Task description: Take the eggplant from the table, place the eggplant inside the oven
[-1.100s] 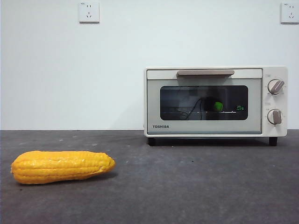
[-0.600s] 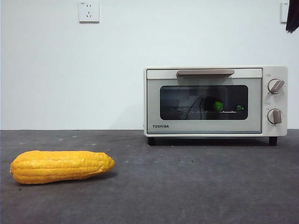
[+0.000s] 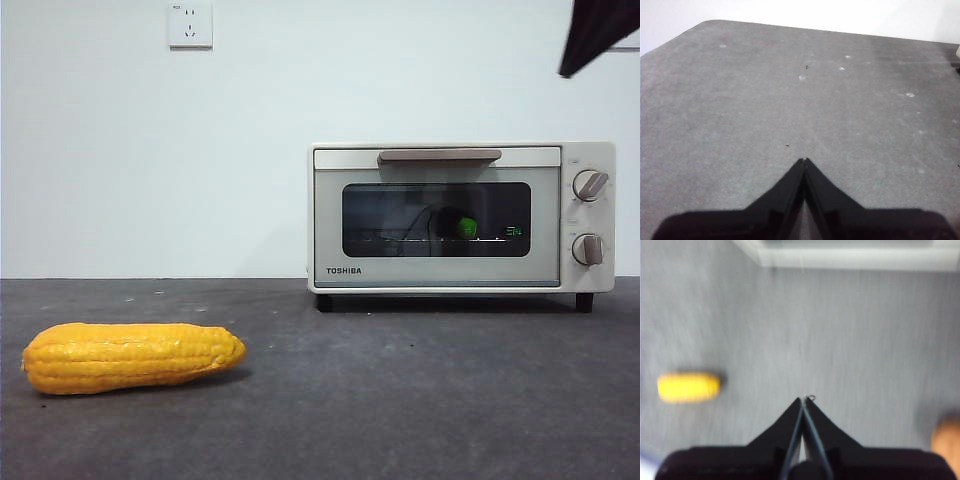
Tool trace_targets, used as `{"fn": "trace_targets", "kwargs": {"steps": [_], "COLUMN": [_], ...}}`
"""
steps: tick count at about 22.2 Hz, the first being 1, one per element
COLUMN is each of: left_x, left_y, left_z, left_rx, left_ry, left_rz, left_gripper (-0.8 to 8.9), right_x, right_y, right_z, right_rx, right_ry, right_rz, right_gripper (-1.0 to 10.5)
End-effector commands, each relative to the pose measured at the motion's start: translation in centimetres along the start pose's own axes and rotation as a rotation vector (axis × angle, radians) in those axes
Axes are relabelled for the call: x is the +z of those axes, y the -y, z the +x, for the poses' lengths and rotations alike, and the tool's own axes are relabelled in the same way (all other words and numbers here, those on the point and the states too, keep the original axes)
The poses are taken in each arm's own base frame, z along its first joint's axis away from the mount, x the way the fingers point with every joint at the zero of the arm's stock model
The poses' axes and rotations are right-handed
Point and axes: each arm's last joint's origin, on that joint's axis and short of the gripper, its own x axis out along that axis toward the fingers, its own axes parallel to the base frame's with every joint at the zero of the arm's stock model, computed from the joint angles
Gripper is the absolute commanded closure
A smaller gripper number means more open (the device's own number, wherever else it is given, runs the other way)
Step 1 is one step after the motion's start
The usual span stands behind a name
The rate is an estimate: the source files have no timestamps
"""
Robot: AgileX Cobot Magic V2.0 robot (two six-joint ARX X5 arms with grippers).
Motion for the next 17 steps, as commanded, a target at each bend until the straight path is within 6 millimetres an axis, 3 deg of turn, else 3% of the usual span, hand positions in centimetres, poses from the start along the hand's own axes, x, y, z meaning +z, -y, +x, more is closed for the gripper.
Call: {"fn": "trace_targets", "kwargs": {"steps": [1, 4, 6, 17], "left_x": [-0.2, -0.2, -0.2, -0.2], "left_y": [0.0, 0.0, 0.0, 0.0], "left_z": [0.1, 0.1, 0.1, 0.1], "left_rx": [0.002, 0.003, 0.003, 0.003], "left_ry": [0.001, 0.000, 0.000, 0.000], "left_rz": [-0.012, -0.012, -0.012, -0.012], "left_gripper": [8.18, 8.18, 8.17, 8.18], "right_x": [1.2, 2.3, 2.2, -1.8], "right_y": [-0.1, 0.0, 0.0, -1.9], "right_z": [0.0, -0.5, -1.8, -10.5], "right_rx": [0.006, -0.019, -0.154, -0.274], "right_ry": [0.108, 0.234, 0.292, 0.518], "right_rz": [-0.042, -0.097, -0.193, -0.314], "right_gripper": [9.5, 9.5, 9.5, 9.5]}}
